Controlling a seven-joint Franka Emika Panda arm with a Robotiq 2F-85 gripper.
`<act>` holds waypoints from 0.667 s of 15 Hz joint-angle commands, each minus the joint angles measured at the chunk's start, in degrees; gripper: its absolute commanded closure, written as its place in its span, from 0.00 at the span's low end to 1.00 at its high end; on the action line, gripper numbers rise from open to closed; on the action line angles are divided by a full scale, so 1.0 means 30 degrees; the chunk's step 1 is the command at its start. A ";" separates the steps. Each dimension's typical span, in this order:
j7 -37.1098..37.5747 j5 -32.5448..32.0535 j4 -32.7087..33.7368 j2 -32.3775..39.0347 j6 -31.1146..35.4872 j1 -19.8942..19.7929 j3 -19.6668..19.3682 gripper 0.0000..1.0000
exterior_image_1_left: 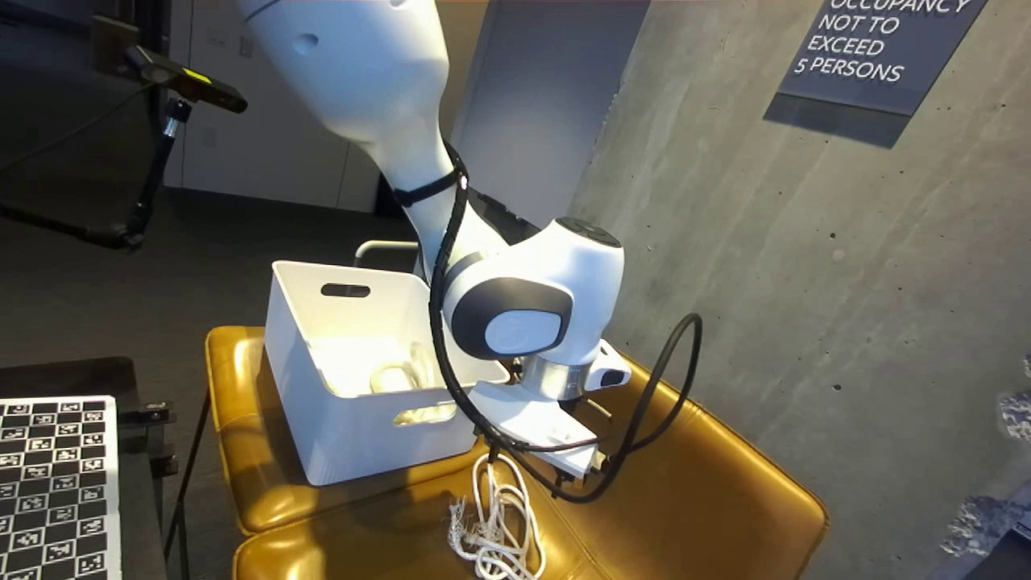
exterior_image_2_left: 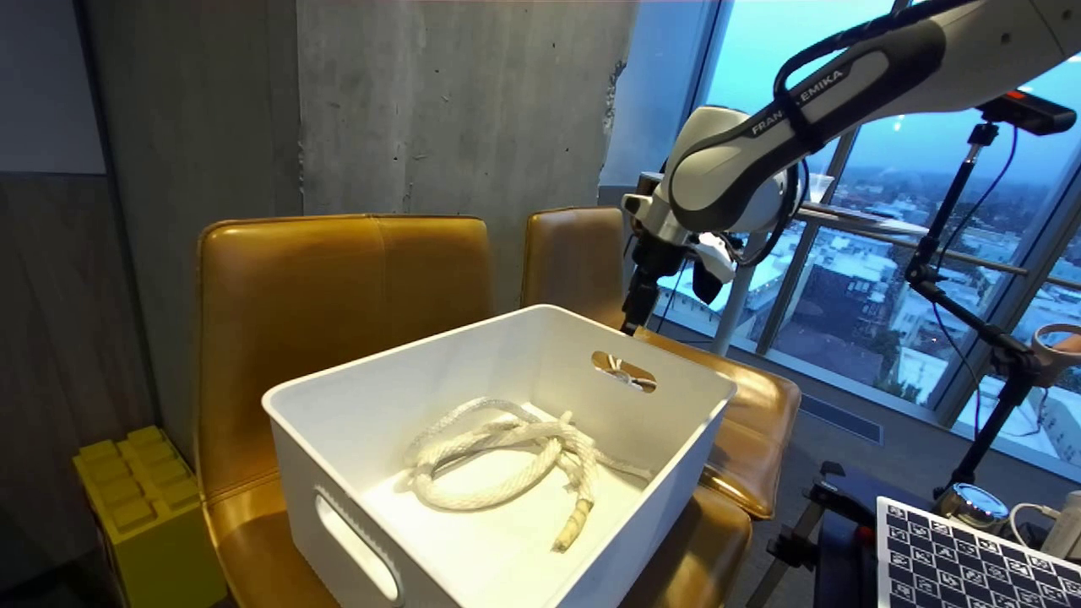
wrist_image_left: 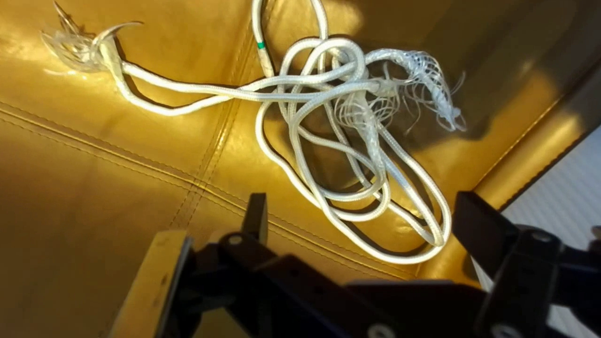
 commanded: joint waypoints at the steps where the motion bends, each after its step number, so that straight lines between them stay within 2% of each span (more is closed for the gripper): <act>1: 0.0513 -0.1006 0.1801 0.1370 -0.0736 -0.0257 0.0767 0.00; 7: 0.0819 -0.1909 0.3057 0.3109 -0.0600 -0.0002 0.1014 0.00; 10: 0.0949 -0.2159 0.4027 0.3843 -0.0813 0.0037 0.1063 0.08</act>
